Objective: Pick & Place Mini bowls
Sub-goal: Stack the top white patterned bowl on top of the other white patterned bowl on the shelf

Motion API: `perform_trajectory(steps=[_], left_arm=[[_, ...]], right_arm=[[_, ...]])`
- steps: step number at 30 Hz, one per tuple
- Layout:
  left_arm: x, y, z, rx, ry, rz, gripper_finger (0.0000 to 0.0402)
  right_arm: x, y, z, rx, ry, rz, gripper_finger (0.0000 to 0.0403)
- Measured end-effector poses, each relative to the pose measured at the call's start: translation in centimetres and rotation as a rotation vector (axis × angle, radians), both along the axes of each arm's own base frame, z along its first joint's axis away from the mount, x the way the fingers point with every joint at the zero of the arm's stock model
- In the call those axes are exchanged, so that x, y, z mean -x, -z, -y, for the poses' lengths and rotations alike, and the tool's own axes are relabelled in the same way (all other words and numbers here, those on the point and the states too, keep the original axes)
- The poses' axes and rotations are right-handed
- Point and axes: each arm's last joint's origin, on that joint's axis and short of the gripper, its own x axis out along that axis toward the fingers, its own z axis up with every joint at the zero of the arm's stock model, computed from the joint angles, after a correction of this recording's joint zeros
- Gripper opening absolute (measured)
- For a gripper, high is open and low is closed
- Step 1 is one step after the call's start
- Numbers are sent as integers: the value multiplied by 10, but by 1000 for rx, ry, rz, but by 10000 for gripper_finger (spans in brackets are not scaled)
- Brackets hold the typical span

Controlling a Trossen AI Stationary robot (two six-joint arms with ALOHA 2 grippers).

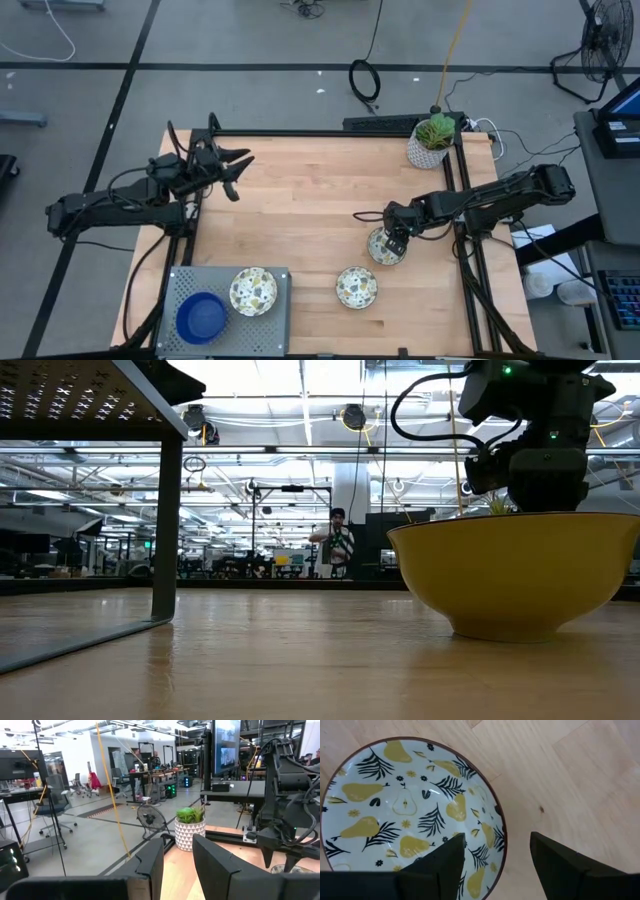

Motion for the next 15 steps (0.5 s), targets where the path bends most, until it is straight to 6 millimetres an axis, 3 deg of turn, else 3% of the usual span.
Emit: perform_trajectory(steps=[8,15], left_arm=[[0,-1,0,-9,-2,3,108],[0,-1,0,-8,-9,3,108]], right_arm=[[0,0,0,1,0,0,201],[0,0,0,-1,0,-1,146]])
